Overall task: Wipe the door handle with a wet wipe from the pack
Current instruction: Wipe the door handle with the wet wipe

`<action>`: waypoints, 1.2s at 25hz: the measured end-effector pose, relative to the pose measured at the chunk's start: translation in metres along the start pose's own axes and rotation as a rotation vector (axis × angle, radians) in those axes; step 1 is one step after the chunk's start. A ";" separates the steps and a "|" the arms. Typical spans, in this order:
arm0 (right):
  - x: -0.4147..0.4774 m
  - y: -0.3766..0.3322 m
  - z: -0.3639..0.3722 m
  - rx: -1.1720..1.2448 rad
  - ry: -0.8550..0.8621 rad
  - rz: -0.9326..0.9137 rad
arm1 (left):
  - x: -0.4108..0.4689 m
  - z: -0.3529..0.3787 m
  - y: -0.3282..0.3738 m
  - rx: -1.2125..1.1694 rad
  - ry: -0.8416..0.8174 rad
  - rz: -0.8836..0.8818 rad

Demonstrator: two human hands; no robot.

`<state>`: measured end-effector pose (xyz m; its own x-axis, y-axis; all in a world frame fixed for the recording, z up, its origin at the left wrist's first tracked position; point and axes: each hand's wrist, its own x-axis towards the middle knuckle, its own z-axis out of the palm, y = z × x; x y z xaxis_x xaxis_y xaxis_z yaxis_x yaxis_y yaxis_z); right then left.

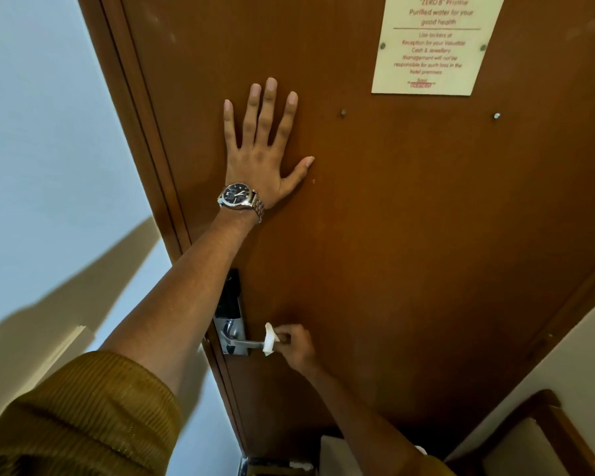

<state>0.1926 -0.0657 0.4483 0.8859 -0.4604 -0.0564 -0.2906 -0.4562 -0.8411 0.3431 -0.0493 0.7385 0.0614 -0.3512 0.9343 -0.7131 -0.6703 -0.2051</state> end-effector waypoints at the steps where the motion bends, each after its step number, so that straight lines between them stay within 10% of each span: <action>1: -0.001 0.000 0.001 0.244 -0.023 0.131 | 0.000 0.000 0.001 0.000 -0.006 0.000; 7: -0.025 0.007 0.034 1.162 -0.081 0.562 | 0.000 -0.006 0.002 -0.008 -0.041 0.001; 12: -0.026 -0.020 0.086 1.411 -0.062 0.593 | 0.000 -0.003 0.001 -0.018 -0.035 0.009; 24: -0.024 -0.021 0.082 1.262 0.080 0.598 | 0.001 0.000 -0.001 -0.016 -0.019 0.015; 30: -0.020 -0.010 0.037 0.281 0.216 0.264 | 0.000 -0.002 -0.001 -0.015 -0.039 0.008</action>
<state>0.1913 -0.0236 0.4378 0.6898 -0.6959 -0.1998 -0.3606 -0.0910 -0.9283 0.3422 -0.0479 0.7393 0.0826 -0.3816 0.9206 -0.7244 -0.6574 -0.2075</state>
